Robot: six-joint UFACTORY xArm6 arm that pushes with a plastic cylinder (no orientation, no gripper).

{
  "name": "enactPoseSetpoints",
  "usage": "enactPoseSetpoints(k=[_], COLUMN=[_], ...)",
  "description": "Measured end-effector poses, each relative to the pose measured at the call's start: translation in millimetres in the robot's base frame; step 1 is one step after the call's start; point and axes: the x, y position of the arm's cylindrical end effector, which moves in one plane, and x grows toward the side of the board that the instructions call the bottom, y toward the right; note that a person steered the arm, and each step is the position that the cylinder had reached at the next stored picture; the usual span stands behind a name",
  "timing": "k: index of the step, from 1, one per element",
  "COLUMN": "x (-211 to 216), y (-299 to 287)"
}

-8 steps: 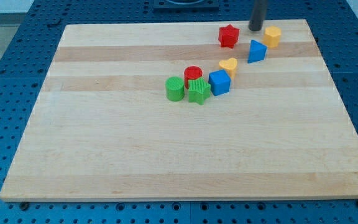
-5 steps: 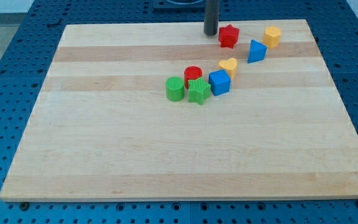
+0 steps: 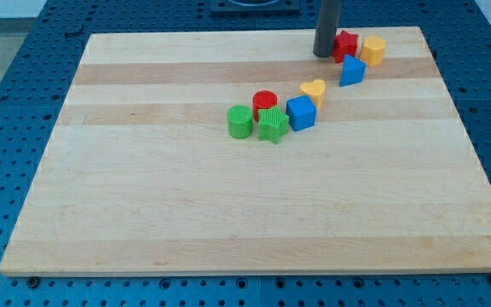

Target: Push the red star closer to the yellow hexagon

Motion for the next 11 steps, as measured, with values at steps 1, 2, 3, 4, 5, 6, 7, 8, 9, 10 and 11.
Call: enactPoseSetpoints(k=[1, 2, 3, 4, 5, 6, 7, 8, 9, 10, 11], x=[-20.9, -38.0, -52.7, -55.8, -55.7, -51.0, -26.9, 2.5, 2.9, -0.8, -0.8], y=[10.1, 29.6, 31.8, 24.8, -10.5, -45.9, -51.1, -53.5, -49.9, -25.7, 5.2])
